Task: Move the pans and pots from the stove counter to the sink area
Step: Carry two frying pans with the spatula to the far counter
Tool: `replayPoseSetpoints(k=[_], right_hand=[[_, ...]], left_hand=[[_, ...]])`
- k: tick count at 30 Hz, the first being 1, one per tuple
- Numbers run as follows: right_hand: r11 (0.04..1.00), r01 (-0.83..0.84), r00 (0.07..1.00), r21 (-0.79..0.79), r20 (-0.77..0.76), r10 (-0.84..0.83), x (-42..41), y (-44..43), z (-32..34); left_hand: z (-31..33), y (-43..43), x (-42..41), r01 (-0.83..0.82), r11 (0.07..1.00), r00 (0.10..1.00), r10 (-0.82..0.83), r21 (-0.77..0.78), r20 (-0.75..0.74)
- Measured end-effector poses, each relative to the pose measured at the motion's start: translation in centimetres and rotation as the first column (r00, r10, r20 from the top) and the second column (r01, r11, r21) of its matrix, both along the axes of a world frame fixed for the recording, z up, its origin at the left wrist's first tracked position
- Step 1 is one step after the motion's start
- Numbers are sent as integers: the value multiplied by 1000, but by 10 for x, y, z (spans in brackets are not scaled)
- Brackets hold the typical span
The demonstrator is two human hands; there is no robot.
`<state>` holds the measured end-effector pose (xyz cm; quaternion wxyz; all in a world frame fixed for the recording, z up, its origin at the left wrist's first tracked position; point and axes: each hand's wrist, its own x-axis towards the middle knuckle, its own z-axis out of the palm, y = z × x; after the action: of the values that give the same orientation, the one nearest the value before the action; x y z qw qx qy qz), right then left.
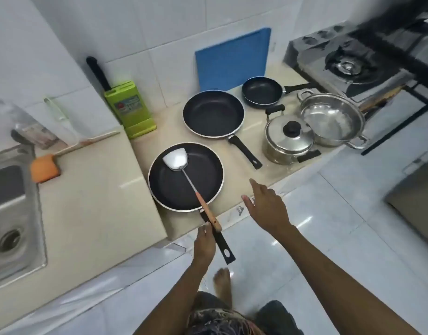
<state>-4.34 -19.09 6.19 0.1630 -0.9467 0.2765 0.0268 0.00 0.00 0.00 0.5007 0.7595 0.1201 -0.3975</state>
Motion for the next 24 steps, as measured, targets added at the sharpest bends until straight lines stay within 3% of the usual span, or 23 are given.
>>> replayPoseSetpoints(k=[4, 8, 13, 17, 21, 24], right_hand=[[992, 7, 1000, 123, -25, -3, 44, -46, -9], [989, -33, 996, 146, -72, 44, 92, -98, -29], [965, -65, 990, 256, -106, 95, 133, -142, -61], [907, 4, 991, 421, -125, 54, 152, -159, -84], [752, 155, 984, 640, -166, -61, 173, -171, -101], [465, 294, 954, 835, -227, -195, 184, -174, -111]], left_hand=[[-18, -10, 11, -276, 959, 930, 249, -65, -270], [-28, -27, 5, -445, 894, 850, 405, -48, -336], [-39, -52, -3, -568, 821, 793, 565, 60, -226], [-38, -65, -8, -559, 812, 809, 579, 168, -104], [-38, -76, -8, -535, 803, 831, 556, 263, -4], [-42, -81, -9, -530, 785, 834, 551, 322, 29]])
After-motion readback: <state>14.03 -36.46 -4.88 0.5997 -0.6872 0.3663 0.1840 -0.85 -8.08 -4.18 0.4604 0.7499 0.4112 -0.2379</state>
